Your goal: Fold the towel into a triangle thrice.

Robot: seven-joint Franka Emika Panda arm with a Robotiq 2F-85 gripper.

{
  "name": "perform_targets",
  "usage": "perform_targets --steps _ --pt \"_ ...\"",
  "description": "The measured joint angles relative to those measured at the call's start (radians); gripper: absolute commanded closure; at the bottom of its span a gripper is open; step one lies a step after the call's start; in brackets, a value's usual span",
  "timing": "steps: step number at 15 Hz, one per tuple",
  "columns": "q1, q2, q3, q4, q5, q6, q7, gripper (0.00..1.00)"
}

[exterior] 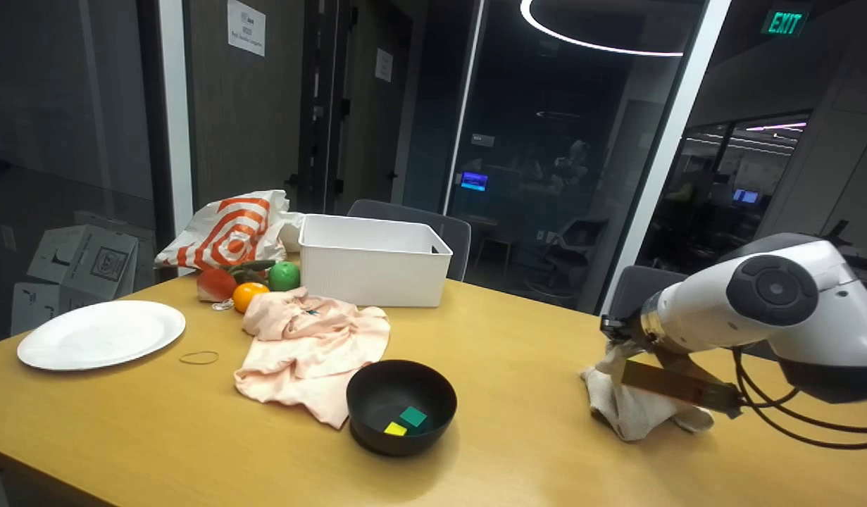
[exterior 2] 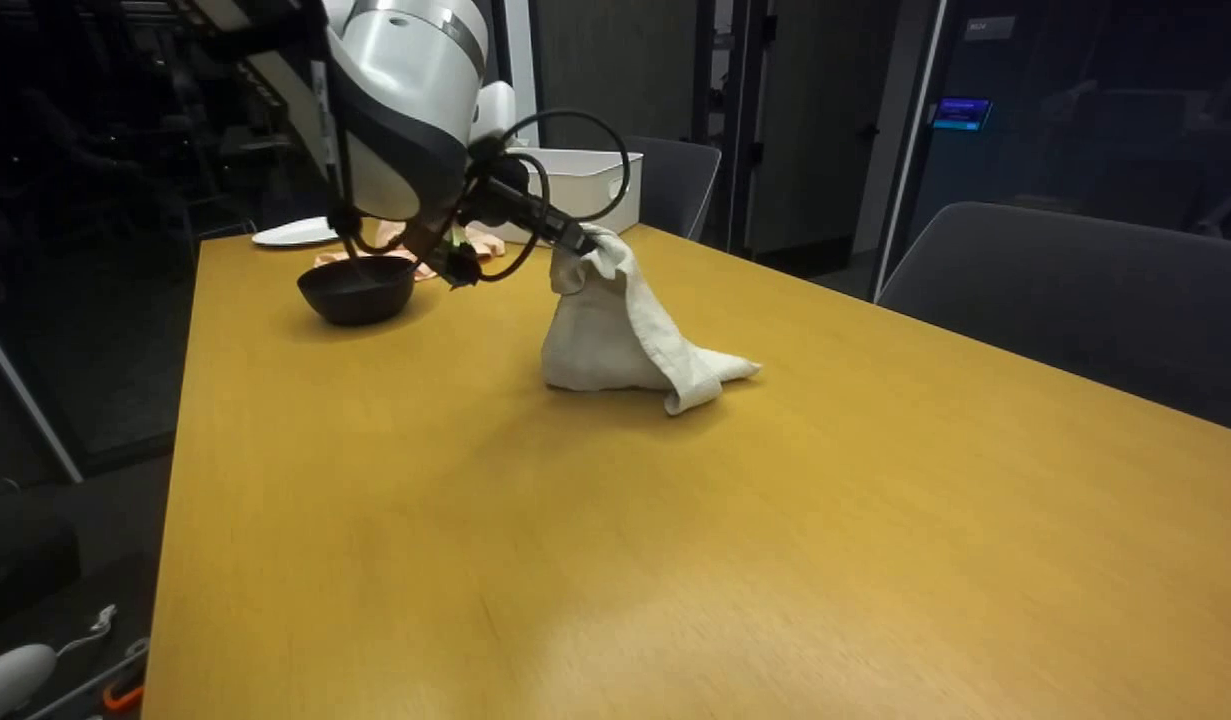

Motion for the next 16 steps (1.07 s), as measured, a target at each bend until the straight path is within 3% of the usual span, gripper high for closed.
perform_targets --steps 4,7,8,9,13,16 --pt "-0.007 0.155 0.000 0.095 0.010 0.126 0.072 0.93" --pt "-0.023 0.262 -0.019 0.116 0.163 0.145 0.013 0.92" --pt "-0.027 0.290 -0.024 0.122 0.207 0.139 -0.003 0.67" --pt "-0.030 0.305 -0.026 0.135 0.234 0.136 -0.007 0.66" --pt "-0.037 0.308 -0.018 0.156 0.329 0.162 -0.043 0.37" --pt "-0.052 0.276 -0.009 0.123 0.547 0.224 -0.229 0.15"
